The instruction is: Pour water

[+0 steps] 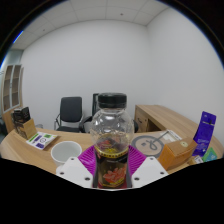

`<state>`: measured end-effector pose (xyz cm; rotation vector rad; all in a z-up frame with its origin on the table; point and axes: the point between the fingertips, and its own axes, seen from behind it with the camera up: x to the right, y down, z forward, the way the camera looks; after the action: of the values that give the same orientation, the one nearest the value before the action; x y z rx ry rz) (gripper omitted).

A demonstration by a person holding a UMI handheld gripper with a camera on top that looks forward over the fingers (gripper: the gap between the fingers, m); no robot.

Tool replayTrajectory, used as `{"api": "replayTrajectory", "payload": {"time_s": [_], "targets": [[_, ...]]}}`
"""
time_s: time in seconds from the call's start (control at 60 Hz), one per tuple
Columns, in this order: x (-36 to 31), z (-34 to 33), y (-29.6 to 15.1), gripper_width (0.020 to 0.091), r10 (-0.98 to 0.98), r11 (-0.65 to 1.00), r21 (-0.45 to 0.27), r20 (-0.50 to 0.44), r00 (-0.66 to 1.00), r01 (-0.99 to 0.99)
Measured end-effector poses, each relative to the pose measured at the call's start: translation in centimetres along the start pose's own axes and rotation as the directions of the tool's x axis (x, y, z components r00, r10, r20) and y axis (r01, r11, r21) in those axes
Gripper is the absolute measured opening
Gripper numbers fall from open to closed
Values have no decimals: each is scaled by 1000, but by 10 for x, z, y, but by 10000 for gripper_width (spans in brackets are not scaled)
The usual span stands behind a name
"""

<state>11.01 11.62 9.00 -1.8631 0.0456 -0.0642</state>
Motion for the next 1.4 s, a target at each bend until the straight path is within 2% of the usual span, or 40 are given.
{"api": "replayTrajectory", "payload": {"time_s": [0.1, 0.217, 0.25, 0.3, 0.317, 0.35, 0.417, 0.517, 0.717, 0.8, 0.933, 1.067, 1.183, 1.4], "targets": [[1, 0, 0, 394, 0, 1000, -2, -9, 1000, 0], [0, 0, 4, 543, -19, 999, -37, -12, 1000, 18], [4, -2, 6, 631, -27, 998, -64, -27, 999, 25], [8, -8, 7, 858, -39, 996, -84, -45, 998, 35], [8, -10, 6, 863, -42, 995, -88, -47, 998, 38], [9, -17, 4, 826, -48, 994, -98, -55, 997, 42], [6, -34, -3, 862, -63, 992, -114, -60, 996, 56], [1, -70, -13, 856, -82, 986, -155, -82, 993, 69], [-32, -190, -42, 859, -25, 972, -233, -140, 990, -8], [-49, -251, -61, 857, -11, 970, -241, -151, 988, -27], [-75, -347, -96, 858, -28, 977, -214, -160, 987, -7], [-102, -425, -103, 857, -29, 975, -223, -145, 989, -4], [-124, -467, -106, 857, -21, 975, -224, -107, 994, -3], [-146, -503, -106, 855, -9, 973, -229, -84, 996, -11]]}}
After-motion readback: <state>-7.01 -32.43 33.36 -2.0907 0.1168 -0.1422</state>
